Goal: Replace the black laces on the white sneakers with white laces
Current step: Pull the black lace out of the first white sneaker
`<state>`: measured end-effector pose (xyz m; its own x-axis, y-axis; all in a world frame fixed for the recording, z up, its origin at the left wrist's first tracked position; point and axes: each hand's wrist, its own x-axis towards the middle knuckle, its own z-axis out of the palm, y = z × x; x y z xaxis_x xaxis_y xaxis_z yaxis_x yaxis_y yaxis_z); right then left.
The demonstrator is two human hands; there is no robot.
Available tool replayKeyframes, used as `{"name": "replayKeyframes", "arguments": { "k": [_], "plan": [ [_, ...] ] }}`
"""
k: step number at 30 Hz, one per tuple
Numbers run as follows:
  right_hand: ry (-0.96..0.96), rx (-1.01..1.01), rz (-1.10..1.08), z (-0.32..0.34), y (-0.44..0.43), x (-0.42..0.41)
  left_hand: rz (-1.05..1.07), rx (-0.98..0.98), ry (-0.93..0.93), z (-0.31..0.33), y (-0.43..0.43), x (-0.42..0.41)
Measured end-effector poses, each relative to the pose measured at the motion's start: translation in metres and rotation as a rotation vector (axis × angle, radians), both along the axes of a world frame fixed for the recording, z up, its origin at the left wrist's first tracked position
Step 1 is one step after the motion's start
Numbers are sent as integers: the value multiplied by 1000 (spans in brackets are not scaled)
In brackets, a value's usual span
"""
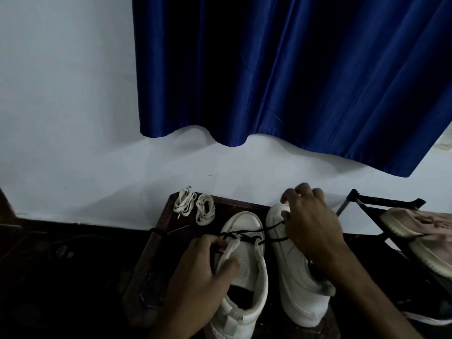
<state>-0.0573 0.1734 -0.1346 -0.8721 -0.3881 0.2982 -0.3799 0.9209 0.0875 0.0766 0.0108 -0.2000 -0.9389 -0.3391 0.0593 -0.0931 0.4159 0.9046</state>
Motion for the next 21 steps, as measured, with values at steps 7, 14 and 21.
{"name": "replayKeyframes", "arguments": {
  "k": [7, 14, 21],
  "plan": [
    [-372, -110, 371, 1, -32, 22, 87, -270, 19, 11, -3, -16],
    [-394, -154, 378, -11, -37, 17, 200, -270, 77, 7, 3, -16],
    [-608, -292, 418, -13, -18, 8, 310, 57, 165, -9, 40, -5]
  ]
}}
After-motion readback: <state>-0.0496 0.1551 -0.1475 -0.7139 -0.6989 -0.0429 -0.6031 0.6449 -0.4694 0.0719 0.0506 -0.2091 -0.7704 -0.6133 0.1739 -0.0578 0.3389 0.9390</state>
